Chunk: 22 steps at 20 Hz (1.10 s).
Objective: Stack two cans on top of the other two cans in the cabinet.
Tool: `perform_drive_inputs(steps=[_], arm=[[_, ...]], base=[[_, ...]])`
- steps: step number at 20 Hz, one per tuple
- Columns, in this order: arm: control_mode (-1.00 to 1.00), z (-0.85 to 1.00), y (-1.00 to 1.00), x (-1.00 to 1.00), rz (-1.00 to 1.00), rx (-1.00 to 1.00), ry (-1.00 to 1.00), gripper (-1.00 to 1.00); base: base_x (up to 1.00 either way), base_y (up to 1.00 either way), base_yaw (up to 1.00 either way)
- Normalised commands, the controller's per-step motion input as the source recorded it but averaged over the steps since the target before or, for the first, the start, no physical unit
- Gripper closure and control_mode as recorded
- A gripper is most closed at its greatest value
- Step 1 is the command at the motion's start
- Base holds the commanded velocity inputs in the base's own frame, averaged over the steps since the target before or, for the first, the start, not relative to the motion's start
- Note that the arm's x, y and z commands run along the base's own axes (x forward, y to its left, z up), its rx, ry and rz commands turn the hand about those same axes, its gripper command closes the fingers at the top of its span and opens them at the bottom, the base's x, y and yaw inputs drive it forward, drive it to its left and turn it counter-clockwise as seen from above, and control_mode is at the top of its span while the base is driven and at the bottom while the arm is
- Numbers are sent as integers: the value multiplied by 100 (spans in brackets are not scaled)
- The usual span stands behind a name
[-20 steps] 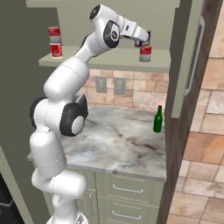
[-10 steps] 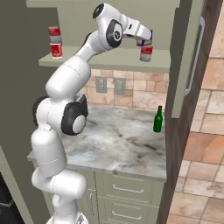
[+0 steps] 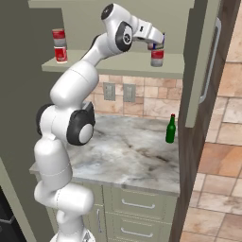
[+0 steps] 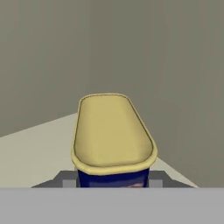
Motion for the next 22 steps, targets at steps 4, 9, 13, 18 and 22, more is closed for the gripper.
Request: perform_drive_inputs(steps=[4,9,13,18,22], arm=[[-100,-10,0,7,1,2,1,100],[-100,-10,0,7,0,1,0,100],[-100,-12,0,6,0,1,0,-100],[-100,-12,-1,6,0,2,0,-100],[-100,-6,-1,0,0,2,0,-100]], base=[[0,0,0],[0,0,0],[0,0,0],[0,0,0],[0,0,0]])
